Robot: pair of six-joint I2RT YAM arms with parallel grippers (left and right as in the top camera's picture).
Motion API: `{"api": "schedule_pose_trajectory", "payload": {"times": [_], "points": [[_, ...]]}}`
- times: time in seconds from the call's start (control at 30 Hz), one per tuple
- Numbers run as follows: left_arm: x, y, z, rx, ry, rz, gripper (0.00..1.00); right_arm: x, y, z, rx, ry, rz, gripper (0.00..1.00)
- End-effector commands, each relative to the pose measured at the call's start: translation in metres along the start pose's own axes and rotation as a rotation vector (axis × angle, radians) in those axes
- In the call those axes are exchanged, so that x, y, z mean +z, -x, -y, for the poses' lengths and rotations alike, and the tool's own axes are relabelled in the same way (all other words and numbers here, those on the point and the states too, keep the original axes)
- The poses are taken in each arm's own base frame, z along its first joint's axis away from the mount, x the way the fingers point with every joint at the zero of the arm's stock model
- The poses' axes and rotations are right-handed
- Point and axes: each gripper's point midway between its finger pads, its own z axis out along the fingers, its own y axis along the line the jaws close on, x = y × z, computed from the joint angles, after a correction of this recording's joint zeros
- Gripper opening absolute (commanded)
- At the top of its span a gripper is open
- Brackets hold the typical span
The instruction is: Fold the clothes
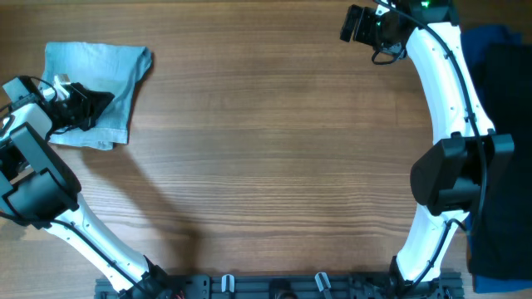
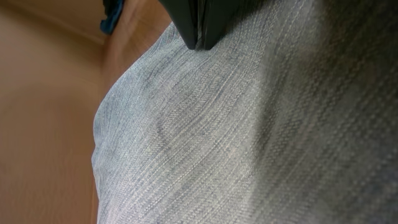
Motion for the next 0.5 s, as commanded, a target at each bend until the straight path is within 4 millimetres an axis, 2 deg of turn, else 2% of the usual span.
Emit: {"api": "schedule_pose_trajectory", "payload": {"times": [0.0,0.13,0.23,0.3,0.4,0.47], "points": [[-0.004,-0.004,0.001,0.019,0.005,0.003,0.06,0.0,0.002,0.003,-0.004,-0.013,0.008,1.0],[-0.035,0.006,0.059,0.086,-0.075,0.073,0.07,0.0,0.002,0.003,-0.004,-0.013,0.008,1.0],[-0.044,0.002,0.087,0.152,-0.079,0.101,0.09,0.0,0.002,0.003,-0.004,-0.013,0.008,1.0],[-0.036,-0.001,0.094,0.184,-0.041,0.116,0.12,0.0,0.002,0.003,-0.004,-0.013,0.008,1.0],[-0.015,-0.002,0.084,0.203,0.08,0.146,0.13,0.0,0.002,0.003,-0.003,-0.013,0.008,1.0],[0.001,-0.004,0.084,0.24,0.112,0.151,0.13,0.0,0.002,0.003,-0.004,-0.013,0.008,1.0]]}}
